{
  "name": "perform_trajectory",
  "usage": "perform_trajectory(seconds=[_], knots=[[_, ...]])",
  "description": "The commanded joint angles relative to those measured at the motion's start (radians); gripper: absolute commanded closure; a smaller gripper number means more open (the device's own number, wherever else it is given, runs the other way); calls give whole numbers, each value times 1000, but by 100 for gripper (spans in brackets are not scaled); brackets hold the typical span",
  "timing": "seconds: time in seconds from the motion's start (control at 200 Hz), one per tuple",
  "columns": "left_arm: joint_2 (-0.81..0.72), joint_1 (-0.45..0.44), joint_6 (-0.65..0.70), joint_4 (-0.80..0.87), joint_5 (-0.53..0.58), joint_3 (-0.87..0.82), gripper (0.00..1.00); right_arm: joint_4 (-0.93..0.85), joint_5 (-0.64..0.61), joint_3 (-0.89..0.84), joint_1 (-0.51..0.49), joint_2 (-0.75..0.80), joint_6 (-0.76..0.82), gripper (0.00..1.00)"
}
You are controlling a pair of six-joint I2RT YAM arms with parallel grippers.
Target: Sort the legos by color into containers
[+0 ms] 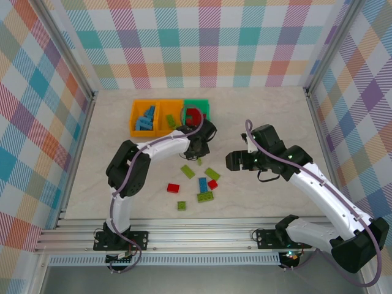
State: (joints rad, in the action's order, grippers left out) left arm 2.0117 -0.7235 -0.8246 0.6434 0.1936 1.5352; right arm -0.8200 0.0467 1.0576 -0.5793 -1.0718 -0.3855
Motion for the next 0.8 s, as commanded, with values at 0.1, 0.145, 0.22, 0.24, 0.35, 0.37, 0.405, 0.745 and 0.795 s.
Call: perform_trajectory(seconds=[0.1, 0.145, 0.22, 0.24, 0.35, 0.37, 0.405, 0.745, 0.795], knots=[[-190, 84, 124, -44, 93, 7, 100, 27, 20, 4, -1, -4, -28, 15], [-218, 113, 160, -62, 125, 7, 100, 31, 21, 1, -2, -4, -31, 15], [-224, 181, 216, -92, 136, 34, 100, 43, 31, -4, -1, -7, -33, 14], [-213, 204, 225, -92, 129, 53, 100, 46, 34, -5, -1, -9, -35, 14], [-92, 320, 257, -68, 52, 204, 100, 53, 54, 3, -2, -29, -42, 14], [-64, 336, 261, -67, 39, 235, 100, 53, 58, 4, -3, -31, -42, 14], [-14, 357, 271, -64, 24, 288, 100, 54, 60, 6, -1, -31, -44, 14], [175, 427, 284, -19, -77, 531, 59, 36, 53, 2, -1, 4, -56, 13], [142, 427, 284, -23, -86, 507, 55, 36, 55, 4, -2, 1, -55, 13]])
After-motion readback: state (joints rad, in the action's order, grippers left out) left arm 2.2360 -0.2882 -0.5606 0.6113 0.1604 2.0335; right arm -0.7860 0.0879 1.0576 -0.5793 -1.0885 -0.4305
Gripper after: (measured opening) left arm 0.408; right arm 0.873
